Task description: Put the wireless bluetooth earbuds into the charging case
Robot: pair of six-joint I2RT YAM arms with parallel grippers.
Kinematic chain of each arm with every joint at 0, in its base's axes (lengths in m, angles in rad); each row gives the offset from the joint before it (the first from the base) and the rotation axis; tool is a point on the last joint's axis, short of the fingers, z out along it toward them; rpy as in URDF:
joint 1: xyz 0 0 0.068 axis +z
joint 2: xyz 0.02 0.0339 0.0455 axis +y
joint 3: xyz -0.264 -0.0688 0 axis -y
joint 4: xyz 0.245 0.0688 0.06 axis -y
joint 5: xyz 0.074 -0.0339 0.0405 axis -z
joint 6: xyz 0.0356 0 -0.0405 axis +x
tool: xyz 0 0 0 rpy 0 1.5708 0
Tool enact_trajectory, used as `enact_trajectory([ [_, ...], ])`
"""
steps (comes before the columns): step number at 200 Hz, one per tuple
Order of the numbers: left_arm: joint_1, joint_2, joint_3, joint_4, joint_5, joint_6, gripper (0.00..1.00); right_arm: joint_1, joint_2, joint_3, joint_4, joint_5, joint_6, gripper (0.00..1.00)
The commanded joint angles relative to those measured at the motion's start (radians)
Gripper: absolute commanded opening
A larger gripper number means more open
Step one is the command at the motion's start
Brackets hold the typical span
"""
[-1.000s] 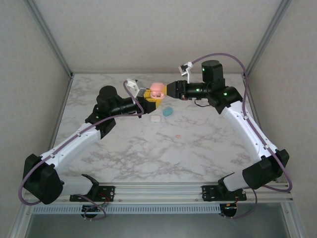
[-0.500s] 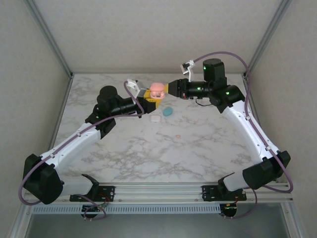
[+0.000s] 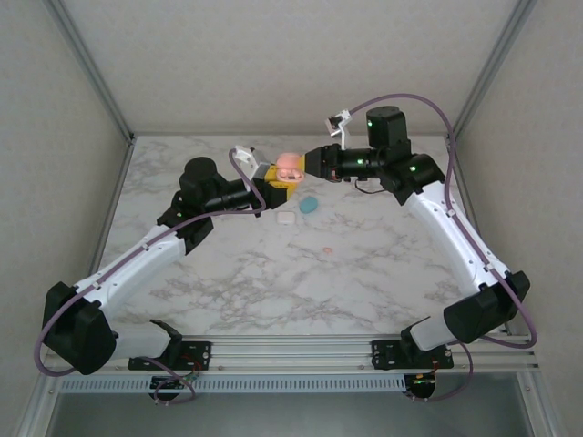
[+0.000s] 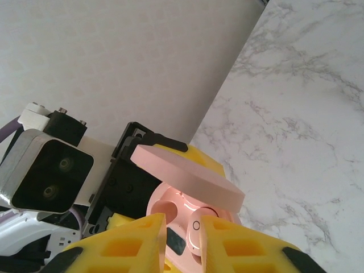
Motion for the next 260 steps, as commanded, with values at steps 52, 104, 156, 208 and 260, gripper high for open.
enact_trajectory([
  [52, -0.012, -0.006, 0.02, -0.007, -0.05, 0.042, 0.08, 0.01, -0.067, 0.044, -0.077, 0.092, -0.072, 0.3],
  [104, -0.009, -0.037, -0.043, 0.002, -0.14, 0.039, 0.07, -0.111, -0.217, -0.153, -0.249, 0.5, -0.034, 0.36],
  [156, -0.009, -0.071, -0.054, -0.009, -0.183, 0.035, 0.07, -0.164, -0.044, -0.413, -0.291, 0.504, -0.006, 0.37],
  [208, -0.009, -0.088, -0.039, -0.029, -0.189, 0.04, 0.08, -0.089, 0.225, -0.416, -0.216, 0.486, -0.039, 0.39],
  [260, -0.009, -0.086, -0.024, -0.049, -0.179, 0.042, 0.08, -0.049, 0.418, -0.327, -0.174, 0.461, -0.109, 0.42],
])
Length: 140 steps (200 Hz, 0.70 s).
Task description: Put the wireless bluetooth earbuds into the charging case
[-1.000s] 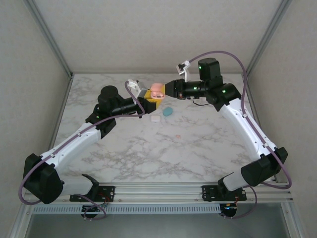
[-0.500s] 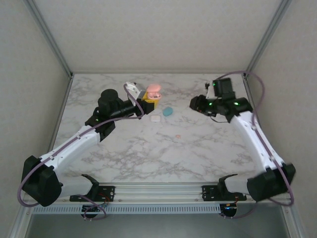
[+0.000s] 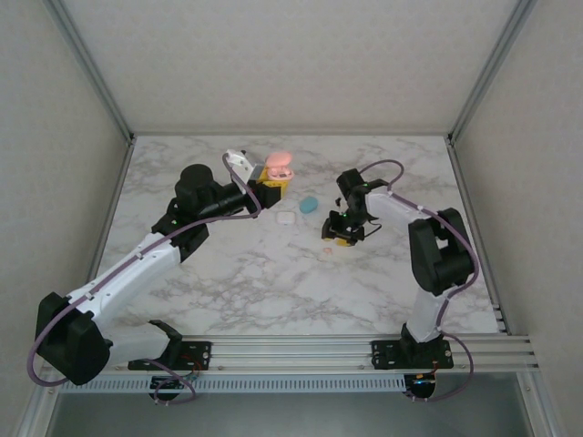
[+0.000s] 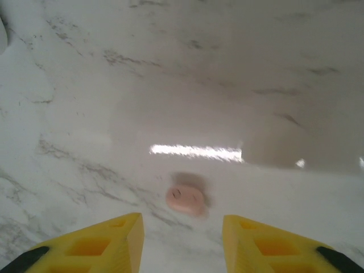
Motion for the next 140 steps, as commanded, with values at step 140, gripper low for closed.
enact_trajectory([
  [140, -0.007, -0.011, 0.054, -0.032, 0.017, 0.011, 0.08, 0.022, 0.084, -0.039, 0.011, -0.165, -0.175, 0.38],
])
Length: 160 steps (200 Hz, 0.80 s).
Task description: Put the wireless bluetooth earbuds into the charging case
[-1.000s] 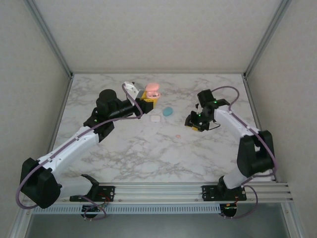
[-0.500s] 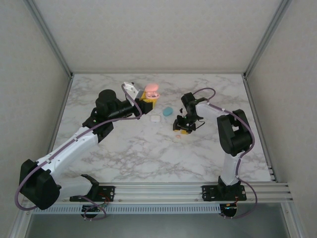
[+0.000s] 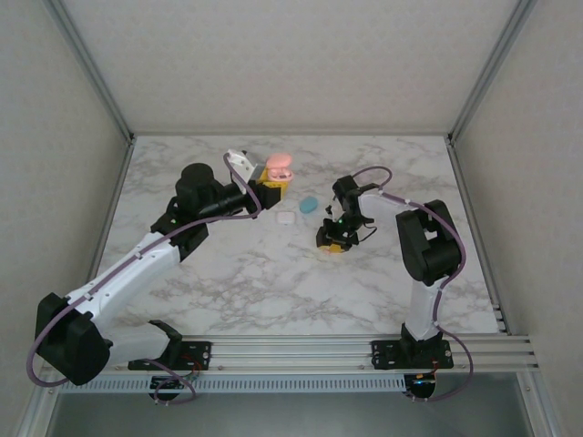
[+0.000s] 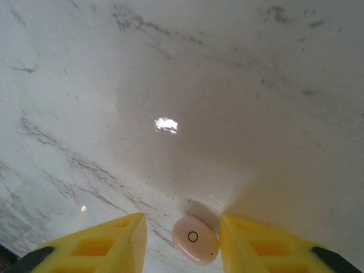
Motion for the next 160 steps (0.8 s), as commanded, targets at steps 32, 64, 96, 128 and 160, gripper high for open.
enact_trajectory([
  [32, -0.007, -0.012, 0.034, 0.007, 0.016, 0.007, 0.08, 0.028, -0.023, -0.024, -0.011, -0.077, -0.038, 0.37],
  [64, -0.008, -0.009, 0.038, 0.007, 0.018, 0.007, 0.08, 0.039, -0.034, -0.02, -0.001, -0.1, -0.031, 0.36],
  [96, -0.008, -0.003, 0.041, 0.008, 0.021, 0.007, 0.08, 0.054, -0.033, -0.007, -0.003, -0.083, -0.016, 0.36],
  [128, -0.008, -0.001, 0.041, 0.005, 0.021, 0.009, 0.08, 0.066, -0.018, 0.039, -0.054, 0.03, 0.001, 0.37],
  [160, -0.008, -0.011, 0.032, 0.008, 0.001, 0.015, 0.08, 0.098, -0.008, 0.106, -0.117, 0.139, 0.027, 0.38],
])
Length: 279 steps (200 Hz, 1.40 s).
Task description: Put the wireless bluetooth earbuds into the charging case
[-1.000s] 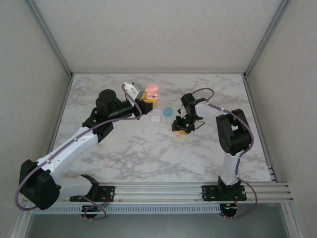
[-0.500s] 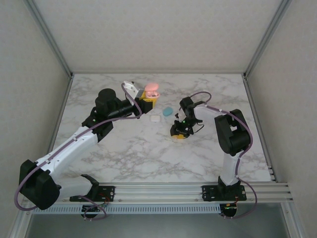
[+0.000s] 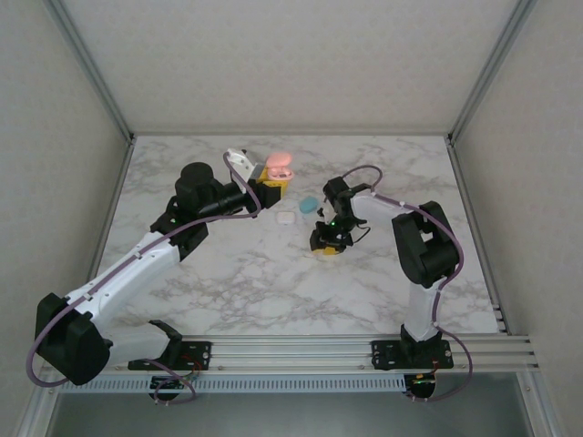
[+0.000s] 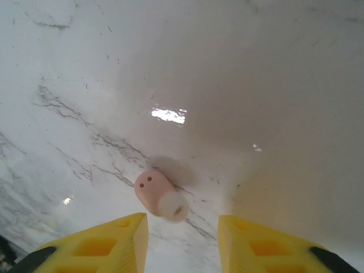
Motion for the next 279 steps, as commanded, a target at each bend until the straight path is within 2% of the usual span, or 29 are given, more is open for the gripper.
enact_trajectory([
  [1, -0.008, -0.012, 0.025, 0.011, 0.001, 0.015, 0.08, 0.03, -0.004, 0.067, -0.073, 0.11, 0.033, 0.38],
  [36, -0.007, -0.032, 0.009, 0.013, -0.032, 0.025, 0.07, 0.071, 0.013, 0.132, -0.12, 0.19, 0.019, 0.39],
  [90, -0.004, -0.071, -0.01, 0.015, -0.081, 0.039, 0.07, 0.088, 0.086, 0.23, -0.156, 0.191, -0.117, 0.4],
  [134, -0.004, -0.095, -0.012, -0.008, -0.09, 0.046, 0.07, 0.09, 0.164, 0.305, -0.168, 0.132, -0.184, 0.42],
  [198, -0.004, -0.091, -0.003, -0.018, -0.08, 0.051, 0.07, 0.09, 0.183, 0.259, -0.138, 0.096, -0.177, 0.44],
  [279, -0.004, -0.083, -0.002, -0.015, -0.073, 0.048, 0.07, 0.088, 0.119, 0.204, -0.17, 0.095, -0.175, 0.42],
])
